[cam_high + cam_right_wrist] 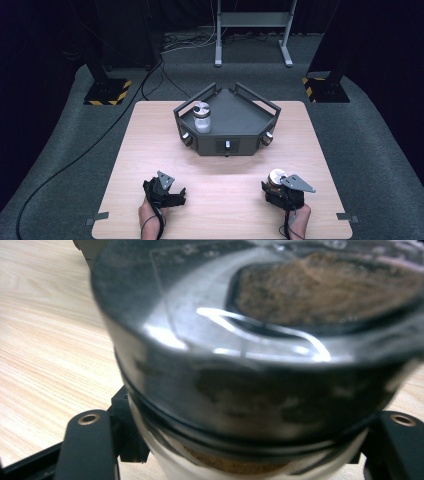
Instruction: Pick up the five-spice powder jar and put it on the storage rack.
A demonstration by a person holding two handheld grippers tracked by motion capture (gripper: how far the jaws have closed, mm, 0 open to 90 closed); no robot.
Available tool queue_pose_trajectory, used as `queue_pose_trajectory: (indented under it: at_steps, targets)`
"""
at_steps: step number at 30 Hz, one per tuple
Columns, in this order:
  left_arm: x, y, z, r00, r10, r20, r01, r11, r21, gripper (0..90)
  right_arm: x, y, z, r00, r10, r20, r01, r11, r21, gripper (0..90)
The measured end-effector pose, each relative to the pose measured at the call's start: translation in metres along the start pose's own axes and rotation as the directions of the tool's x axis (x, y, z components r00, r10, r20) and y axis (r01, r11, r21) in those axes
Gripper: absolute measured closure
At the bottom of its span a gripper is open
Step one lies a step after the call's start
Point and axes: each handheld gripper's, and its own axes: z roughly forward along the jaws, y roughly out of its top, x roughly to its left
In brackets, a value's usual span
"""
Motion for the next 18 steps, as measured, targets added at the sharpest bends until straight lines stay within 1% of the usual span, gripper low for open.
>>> queue_pose_trajectory:
  at_steps: [9,14,18]
  targets:
    - [0.001,0.000,0.000,1.0000,-0.002,0.003,0.002,1.0000,0.001,1.0,-0.003,0.011,-0.003,0.9999,-0.013,-0.005,0.012,1.000,-0.012,29.5]
    - [0.000,0.000,0.000,1.0000,0.001,0.000,-0.001,1.0000,-0.001,1.0,-0.007,0.016,-0.006,0.9998,0.002,-0.022,-0.003,0.999,-0.035,29.5]
    - [0.000,0.000,0.000,1.0000,-0.001,0.002,0.001,1.0000,0.000,1.0,-0.009,0.024,-0.007,0.9998,-0.010,-0.019,0.009,0.999,-0.043,29.5]
